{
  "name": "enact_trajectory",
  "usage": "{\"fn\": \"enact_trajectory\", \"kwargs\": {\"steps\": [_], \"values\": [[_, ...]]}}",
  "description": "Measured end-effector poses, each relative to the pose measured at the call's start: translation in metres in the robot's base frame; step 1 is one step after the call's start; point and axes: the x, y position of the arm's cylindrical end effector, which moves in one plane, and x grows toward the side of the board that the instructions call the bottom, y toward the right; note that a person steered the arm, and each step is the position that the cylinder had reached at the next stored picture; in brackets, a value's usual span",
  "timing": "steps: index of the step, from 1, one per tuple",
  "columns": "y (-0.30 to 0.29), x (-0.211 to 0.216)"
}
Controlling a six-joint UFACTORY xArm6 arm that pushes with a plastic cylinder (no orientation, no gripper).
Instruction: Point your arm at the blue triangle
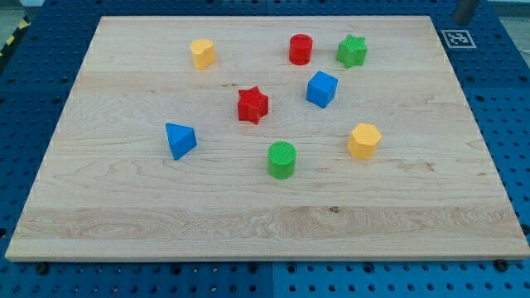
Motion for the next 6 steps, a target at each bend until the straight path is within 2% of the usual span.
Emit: {"fn": "enact_trajectory", "kwargs": {"steps": [6], "values": [[0.0004,0.0053]]}}
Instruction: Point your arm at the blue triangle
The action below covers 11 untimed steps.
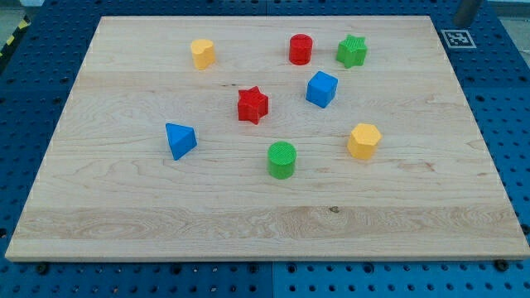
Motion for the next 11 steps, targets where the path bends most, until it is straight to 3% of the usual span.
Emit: {"fn": "enact_trajectory", "kwargs": {"steps": [6,7,11], "values": [[-0.007,-0.004],[-0.011,0.030],[-0.025,0.317]]}}
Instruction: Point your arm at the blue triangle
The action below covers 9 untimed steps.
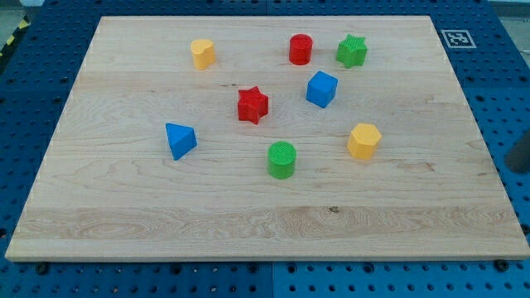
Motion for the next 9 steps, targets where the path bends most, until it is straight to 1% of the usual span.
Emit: {"fn": "enact_trajectory", "kwargs": {"steps": [1,2,4,5,6,9], "values": [[-0.047,0.070],[-0.111,0.089],[-0.289,0.083],[-0.356,0.050],[-0.385,0.019],[-0.385,0.013]]}}
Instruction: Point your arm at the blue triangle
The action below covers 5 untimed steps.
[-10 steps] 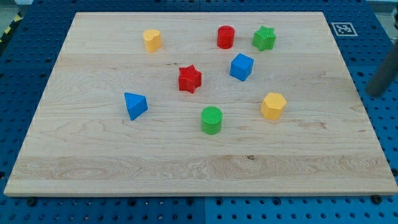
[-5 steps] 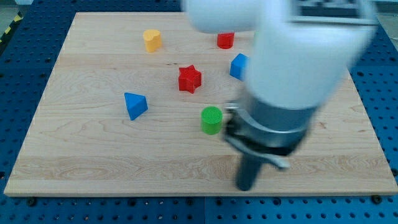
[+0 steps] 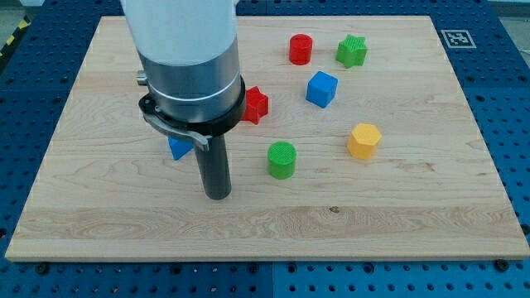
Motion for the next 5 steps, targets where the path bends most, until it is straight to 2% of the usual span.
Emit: {"fn": "enact_trajectory", "kwargs": {"steps": [1,2,3,5], "values": [[0.000,-0.030],[-0.005,-0.032],[-0.045,-0.032],[-0.060,-0.047]]}}
